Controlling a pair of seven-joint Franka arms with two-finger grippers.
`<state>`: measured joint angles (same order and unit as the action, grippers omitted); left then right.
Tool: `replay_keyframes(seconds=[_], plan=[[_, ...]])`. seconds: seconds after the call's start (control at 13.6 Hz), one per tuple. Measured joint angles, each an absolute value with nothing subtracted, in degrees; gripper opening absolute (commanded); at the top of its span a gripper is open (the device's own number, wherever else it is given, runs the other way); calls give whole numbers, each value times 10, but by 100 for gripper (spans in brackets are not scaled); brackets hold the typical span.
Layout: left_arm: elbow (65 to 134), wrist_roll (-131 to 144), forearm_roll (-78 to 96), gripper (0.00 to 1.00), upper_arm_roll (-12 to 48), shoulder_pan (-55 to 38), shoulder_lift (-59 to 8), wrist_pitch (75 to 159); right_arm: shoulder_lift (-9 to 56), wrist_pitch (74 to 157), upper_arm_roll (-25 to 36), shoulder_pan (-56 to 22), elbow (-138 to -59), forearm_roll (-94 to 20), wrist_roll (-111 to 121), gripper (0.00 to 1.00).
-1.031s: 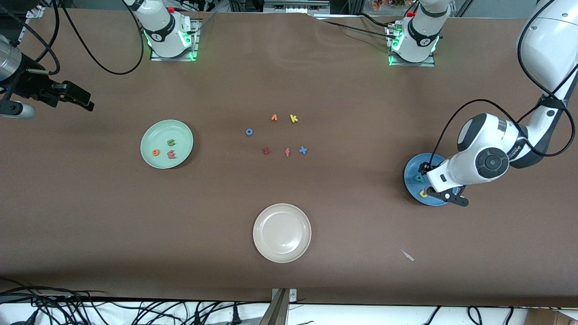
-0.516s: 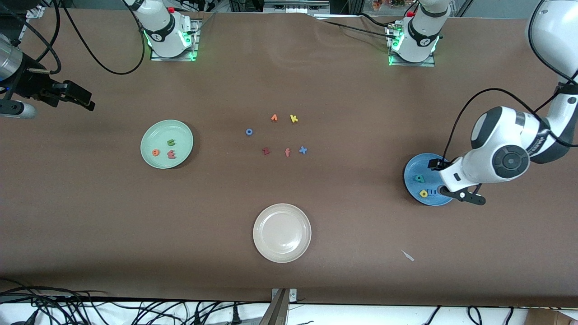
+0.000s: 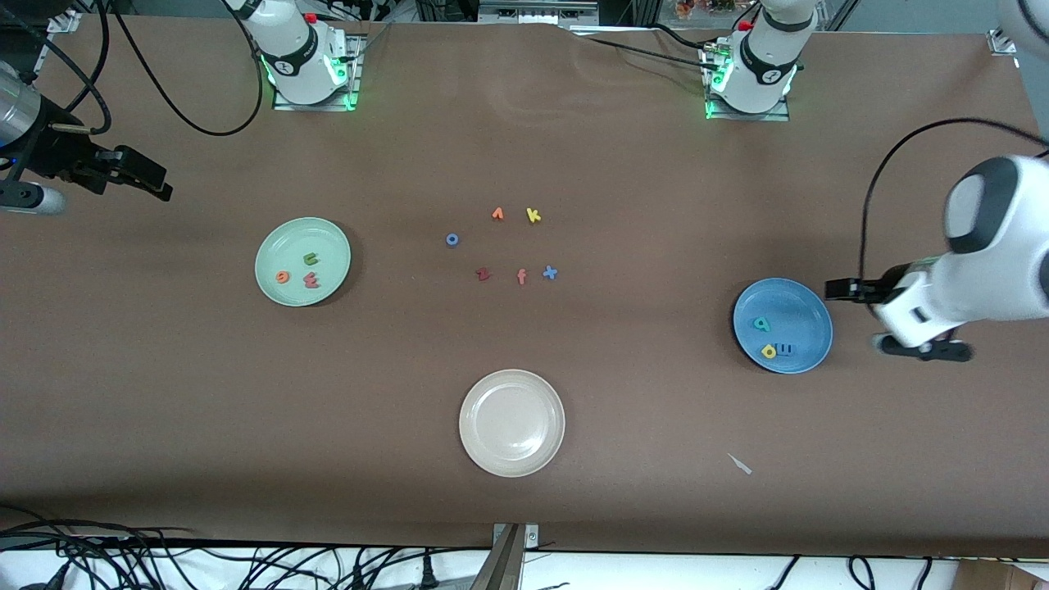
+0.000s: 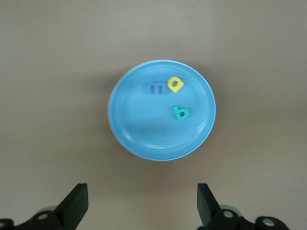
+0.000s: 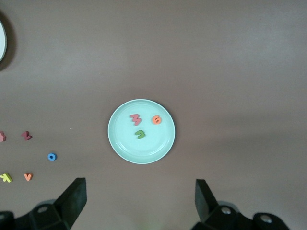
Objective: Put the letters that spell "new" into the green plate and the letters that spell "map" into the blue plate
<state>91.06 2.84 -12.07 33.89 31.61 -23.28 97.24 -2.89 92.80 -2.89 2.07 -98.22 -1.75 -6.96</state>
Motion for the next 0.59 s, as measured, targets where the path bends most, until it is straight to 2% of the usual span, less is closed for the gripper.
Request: replay_keyframes(seconds=[0.29, 0.59], plan=[[911, 26, -17, 100, 168, 195, -109, 942, -29, 927, -29, 21, -982, -17, -70, 100], [882, 26, -5, 100, 135, 156, -62, 902, -29, 927, -29, 21, -982, -17, -70, 100]])
